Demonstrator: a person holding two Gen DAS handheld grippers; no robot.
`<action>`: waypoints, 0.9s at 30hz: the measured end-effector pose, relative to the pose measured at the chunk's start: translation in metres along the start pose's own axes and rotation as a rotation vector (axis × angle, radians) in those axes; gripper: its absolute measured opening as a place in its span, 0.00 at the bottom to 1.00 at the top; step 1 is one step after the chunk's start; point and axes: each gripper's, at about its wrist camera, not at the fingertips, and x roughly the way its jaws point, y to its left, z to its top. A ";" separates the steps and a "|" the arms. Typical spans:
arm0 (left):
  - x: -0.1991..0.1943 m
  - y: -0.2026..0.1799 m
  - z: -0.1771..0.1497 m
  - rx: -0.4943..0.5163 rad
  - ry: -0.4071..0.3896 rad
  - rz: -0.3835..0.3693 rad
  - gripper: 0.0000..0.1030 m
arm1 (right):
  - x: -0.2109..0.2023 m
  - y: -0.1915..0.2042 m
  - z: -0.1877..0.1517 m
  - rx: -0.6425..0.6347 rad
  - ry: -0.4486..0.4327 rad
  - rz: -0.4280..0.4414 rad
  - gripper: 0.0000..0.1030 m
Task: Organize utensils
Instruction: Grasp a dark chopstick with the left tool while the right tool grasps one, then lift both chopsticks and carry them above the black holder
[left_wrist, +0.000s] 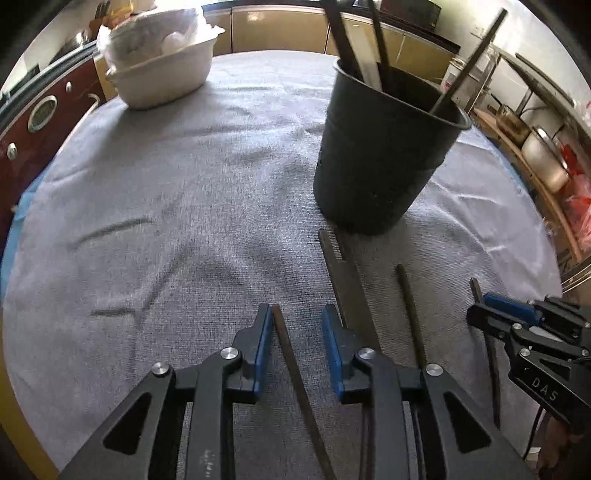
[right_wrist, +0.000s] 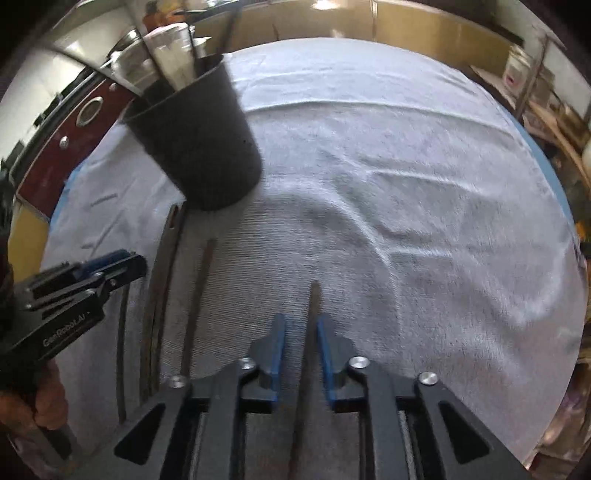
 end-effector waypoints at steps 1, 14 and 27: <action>0.000 -0.002 0.000 0.004 -0.006 0.007 0.26 | 0.000 0.001 0.000 -0.008 -0.015 0.000 0.20; -0.069 0.010 -0.009 -0.106 -0.186 -0.042 0.05 | -0.066 -0.019 -0.013 0.054 -0.228 0.180 0.06; -0.190 0.000 -0.013 -0.110 -0.529 -0.051 0.05 | -0.147 -0.001 -0.021 0.088 -0.557 0.349 0.06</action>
